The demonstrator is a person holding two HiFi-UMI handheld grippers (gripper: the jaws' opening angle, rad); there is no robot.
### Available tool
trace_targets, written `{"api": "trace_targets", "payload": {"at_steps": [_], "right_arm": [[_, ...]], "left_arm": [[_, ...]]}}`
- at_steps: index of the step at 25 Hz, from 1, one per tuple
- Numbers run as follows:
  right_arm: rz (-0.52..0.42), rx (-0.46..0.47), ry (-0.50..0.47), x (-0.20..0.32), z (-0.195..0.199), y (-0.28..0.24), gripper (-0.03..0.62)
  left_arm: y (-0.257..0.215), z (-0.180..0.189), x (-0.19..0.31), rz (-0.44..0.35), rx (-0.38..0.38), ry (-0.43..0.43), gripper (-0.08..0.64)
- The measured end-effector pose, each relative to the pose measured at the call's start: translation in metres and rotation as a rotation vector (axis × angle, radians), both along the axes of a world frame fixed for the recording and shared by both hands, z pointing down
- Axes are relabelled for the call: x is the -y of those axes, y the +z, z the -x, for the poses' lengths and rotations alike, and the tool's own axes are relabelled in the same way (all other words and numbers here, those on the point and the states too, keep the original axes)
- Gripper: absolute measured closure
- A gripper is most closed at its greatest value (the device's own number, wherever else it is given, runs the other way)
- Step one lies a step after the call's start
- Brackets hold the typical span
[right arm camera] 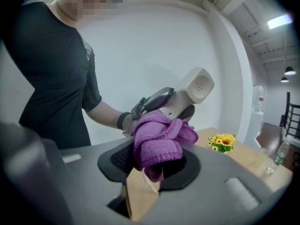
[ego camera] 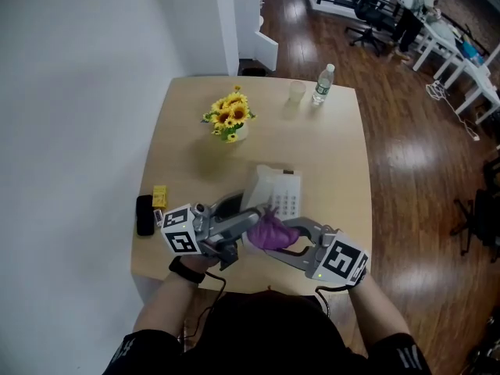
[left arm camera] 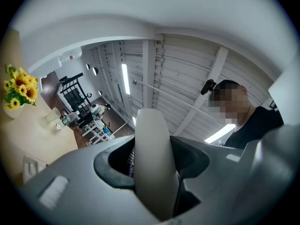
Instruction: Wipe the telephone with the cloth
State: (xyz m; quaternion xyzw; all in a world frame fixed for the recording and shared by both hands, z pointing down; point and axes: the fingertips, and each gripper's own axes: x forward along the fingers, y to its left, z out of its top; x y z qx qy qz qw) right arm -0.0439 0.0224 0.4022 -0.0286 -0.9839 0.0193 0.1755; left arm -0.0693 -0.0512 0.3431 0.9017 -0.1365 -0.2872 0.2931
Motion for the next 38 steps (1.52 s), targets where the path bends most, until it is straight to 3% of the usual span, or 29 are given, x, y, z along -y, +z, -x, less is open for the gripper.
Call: {"api": "trace_targets", "payload": {"at_steps": [3,5,9,14,19,24,26,28,32,34,38], "right_arm": [[0.006,-0.065,-0.034,-0.005,-0.010,0.015,0.460],[0.017,-0.074,-0.005,0.000,-0.017,0.025,0.459],[0.098,0.050,0.163,0.031,-0.014,0.025,0.459],[0.202,0.141,0.210,0.031,-0.002,0.023,0.459],[0.269,0.151,0.153,0.010,-0.003,0.029,0.460],[0.275,0.159,-0.015,-0.027,-0.008,0.031,0.460],[0.289,0.169,-0.005,-0.028,-0.009,0.032,0.459],[0.278,0.137,0.089,-0.009,-0.013,0.046,0.459],[0.116,-0.070,0.319,0.060,-0.028,0.102,0.457],[0.039,-0.178,0.371,0.091,-0.029,0.128,0.457],[-0.020,-0.364,0.421,0.134,-0.021,0.170,0.457]], "left_arm": [[0.002,0.006,0.005,0.018,-0.014,-0.020,0.345],[-0.001,0.013,0.010,0.029,-0.055,-0.035,0.345],[-0.007,0.019,0.019,0.017,-0.103,-0.042,0.344],[-0.010,0.022,0.026,0.013,-0.121,-0.069,0.345],[-0.005,0.023,0.026,0.030,-0.110,-0.068,0.344],[0.009,0.028,0.032,0.051,-0.089,-0.089,0.344],[0.015,0.026,0.033,0.063,-0.045,-0.107,0.344],[0.026,0.028,0.035,0.089,0.055,-0.167,0.344],[0.079,0.039,0.040,0.172,0.313,-0.307,0.344],[0.109,0.045,0.040,0.230,0.389,-0.356,0.344],[0.155,0.056,0.031,0.343,0.538,-0.432,0.344]]}}
